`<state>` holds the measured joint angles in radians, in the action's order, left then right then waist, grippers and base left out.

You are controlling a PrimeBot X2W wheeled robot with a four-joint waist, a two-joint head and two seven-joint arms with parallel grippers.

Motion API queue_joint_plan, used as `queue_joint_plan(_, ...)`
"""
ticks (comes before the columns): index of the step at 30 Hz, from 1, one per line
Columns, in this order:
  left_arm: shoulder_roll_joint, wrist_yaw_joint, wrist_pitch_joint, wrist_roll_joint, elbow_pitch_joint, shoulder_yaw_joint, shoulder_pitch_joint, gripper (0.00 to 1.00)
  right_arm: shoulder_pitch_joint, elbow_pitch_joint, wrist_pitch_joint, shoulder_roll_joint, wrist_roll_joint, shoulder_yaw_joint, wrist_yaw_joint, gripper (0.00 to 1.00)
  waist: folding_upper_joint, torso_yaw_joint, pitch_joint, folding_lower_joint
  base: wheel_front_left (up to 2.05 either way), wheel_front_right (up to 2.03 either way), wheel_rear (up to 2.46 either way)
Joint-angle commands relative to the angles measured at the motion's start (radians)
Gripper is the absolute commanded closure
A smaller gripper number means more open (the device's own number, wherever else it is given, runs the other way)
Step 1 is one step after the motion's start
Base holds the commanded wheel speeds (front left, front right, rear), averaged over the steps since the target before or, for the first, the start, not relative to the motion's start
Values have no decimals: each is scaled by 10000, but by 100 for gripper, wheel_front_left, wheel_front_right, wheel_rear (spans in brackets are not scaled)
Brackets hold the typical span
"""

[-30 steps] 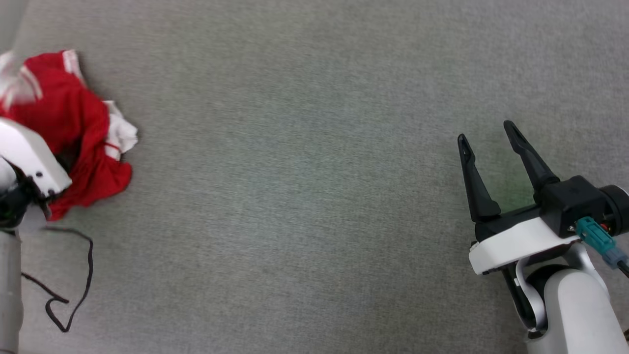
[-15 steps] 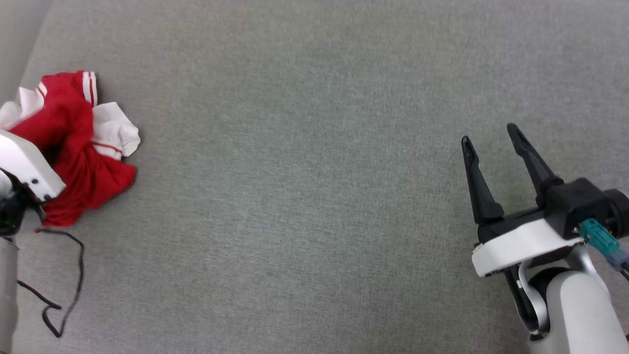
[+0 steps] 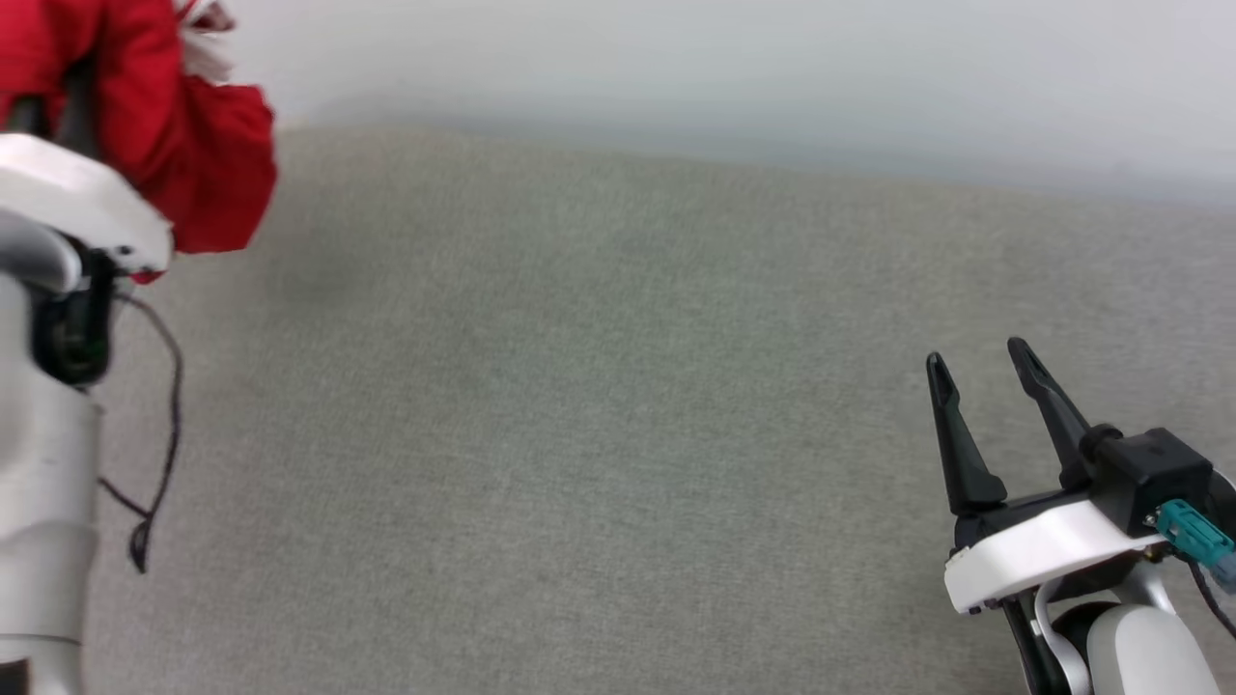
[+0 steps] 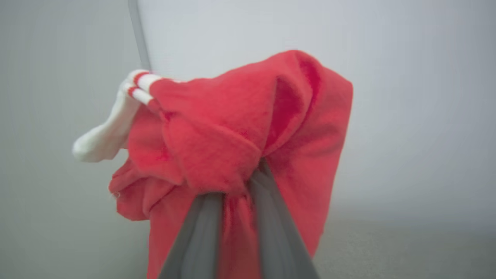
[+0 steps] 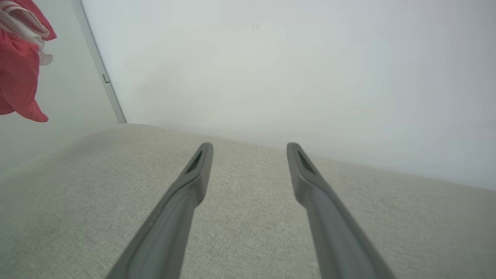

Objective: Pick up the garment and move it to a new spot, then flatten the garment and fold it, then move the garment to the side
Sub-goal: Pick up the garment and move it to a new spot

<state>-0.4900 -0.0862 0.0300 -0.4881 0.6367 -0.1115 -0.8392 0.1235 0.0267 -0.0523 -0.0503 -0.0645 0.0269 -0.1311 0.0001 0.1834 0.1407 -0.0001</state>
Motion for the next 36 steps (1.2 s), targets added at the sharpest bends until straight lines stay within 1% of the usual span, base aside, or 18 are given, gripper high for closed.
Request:
queue_joint_plan(1,270,19,208,30,-220,-115,94,100,-157,13,-14,3,-82,-70,7,0,-1,-416,-468,1,0,0,0)
queue_joint_plan(4,826,17,459,98,-650,-454,331,100,-345,74,22,3,-156,-159,7,0,-1,-830,-675,1,0,0,0)
queue_joint_plan(7,1374,-33,531,83,-1091,-858,656,100,-446,153,59,5,-199,-176,7,0,-1,-1405,-764,1,0,0,0)
queue_joint_plan(11,2292,-117,436,-45,-1535,-1518,1250,100,-580,195,146,3,-249,-226,7,0,-1,-2161,-772,1,0,0,0)
queue_joint_plan(15,3258,-253,317,-193,-1931,-2391,1842,100,-667,303,184,8,-314,-414,5,0,-1,-2683,-579,1,0,0,0)
queue_joint_plan(19,3819,-358,215,-276,-2025,-3410,2568,100,-733,404,228,6,-311,-554,7,0,-1,-2959,-336,1,0,0,0)
queue_joint_plan(23,4076,-411,234,-417,-1880,-4384,3537,100,-791,484,209,3,-314,-661,7,0,-1,-2991,-92,1,0,0,0)
queue_joint_plan(24,4104,-412,261,-421,-1788,-4589,3771,89,-795,479,193,5,-338,-668,7,0,-1,-2975,-58,1,0,0,0)
queue_joint_plan(25,4121,-418,225,-375,-1669,-4818,3997,63,-790,487,188,5,-355,-674,5,0,-1,-2950,-24,1,0,0,0)
queue_joint_plan(26,4111,-420,219,-345,-1580,-4981,4178,51,-778,484,175,5,-353,-685,7,0,-1,-2922,3,1,0,0,0)
queue_joint_plan(27,4091,-426,274,-299,-1489,-5170,4356,0,-753,450,166,5,-368,-689,7,0,-1,-2872,9,1,0,0,0)
queue_joint_plan(29,4059,-436,398,-242,-1387,-5504,4648,0,-707,411,159,5,-372,-685,7,0,-1,-2771,-13,1,0,0,0)
queue_joint_plan(32,3987,-440,884,-66,-1537,-5849,4780,0,-728,381,176,3,-321,-713,7,0,-1,-2561,-153,1,0,0,0)
queue_joint_plan(35,3869,-421,1532,112,-1889,-5861,4706,0,-835,343,235,3,-266,-733,7,0,-1,-2354,-430,1,0,0,0)
queue_joint_plan(36,3836,-343,1690,171,-2041,-5807,4648,0,-883,334,256,3,-260,-747,7,0,-1,-2286,-515,1,0,0,0)
